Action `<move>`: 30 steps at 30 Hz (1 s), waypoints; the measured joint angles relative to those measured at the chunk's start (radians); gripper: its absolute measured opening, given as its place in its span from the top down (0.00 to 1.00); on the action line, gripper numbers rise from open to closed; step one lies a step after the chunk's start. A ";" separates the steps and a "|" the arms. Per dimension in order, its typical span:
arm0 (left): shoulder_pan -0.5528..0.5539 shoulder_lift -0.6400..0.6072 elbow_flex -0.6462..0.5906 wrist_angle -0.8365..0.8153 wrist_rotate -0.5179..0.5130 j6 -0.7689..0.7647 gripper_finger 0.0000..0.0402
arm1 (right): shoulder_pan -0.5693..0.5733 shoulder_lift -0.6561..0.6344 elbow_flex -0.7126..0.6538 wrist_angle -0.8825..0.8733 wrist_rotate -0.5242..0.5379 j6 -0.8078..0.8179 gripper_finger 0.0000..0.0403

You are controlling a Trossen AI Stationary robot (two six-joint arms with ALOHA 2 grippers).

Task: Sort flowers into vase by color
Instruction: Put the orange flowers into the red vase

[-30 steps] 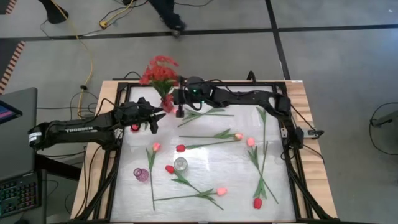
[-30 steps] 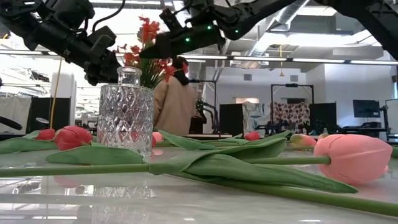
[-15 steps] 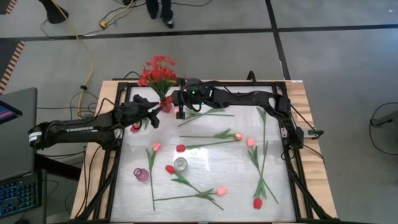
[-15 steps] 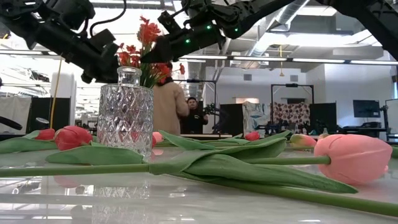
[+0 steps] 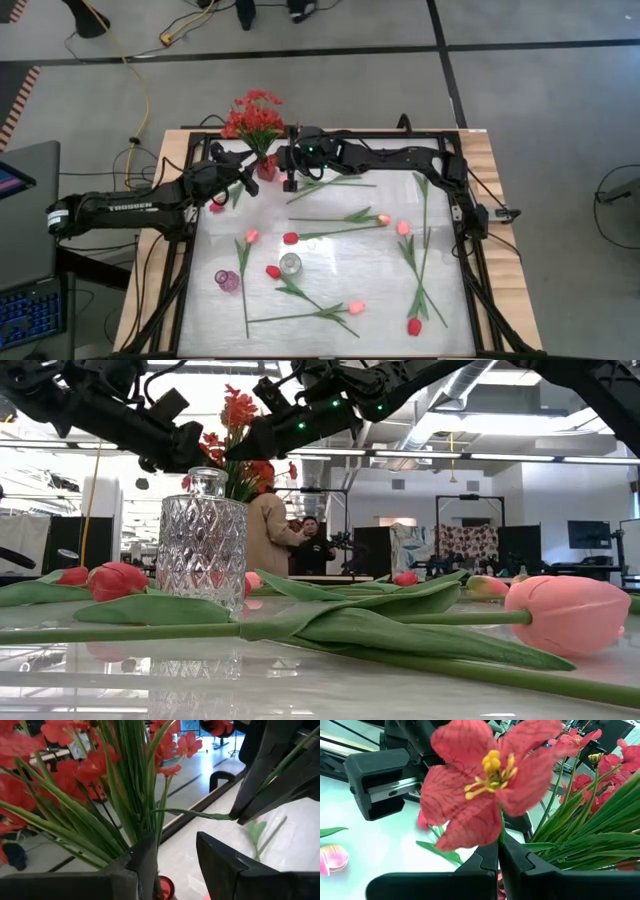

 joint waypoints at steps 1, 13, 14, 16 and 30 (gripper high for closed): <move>0.000 0.004 0.000 0.009 0.001 0.010 0.68 | 0.000 0.000 0.000 0.000 -0.004 0.000 0.92; 0.048 0.101 0.000 0.064 -0.010 -0.009 0.68 | 0.000 0.000 0.000 0.001 -0.128 -0.008 0.92; 0.051 0.111 0.000 0.076 -0.003 -0.009 0.68 | 0.000 0.000 0.000 0.001 -0.129 -0.008 0.92; 0.052 0.126 0.000 0.091 0.005 -0.009 0.68 | 0.000 0.000 0.000 0.001 -0.131 -0.009 0.92; 0.052 0.139 0.000 0.116 -0.035 -0.009 0.75 | 0.000 -0.001 0.000 0.001 -0.132 -0.027 0.92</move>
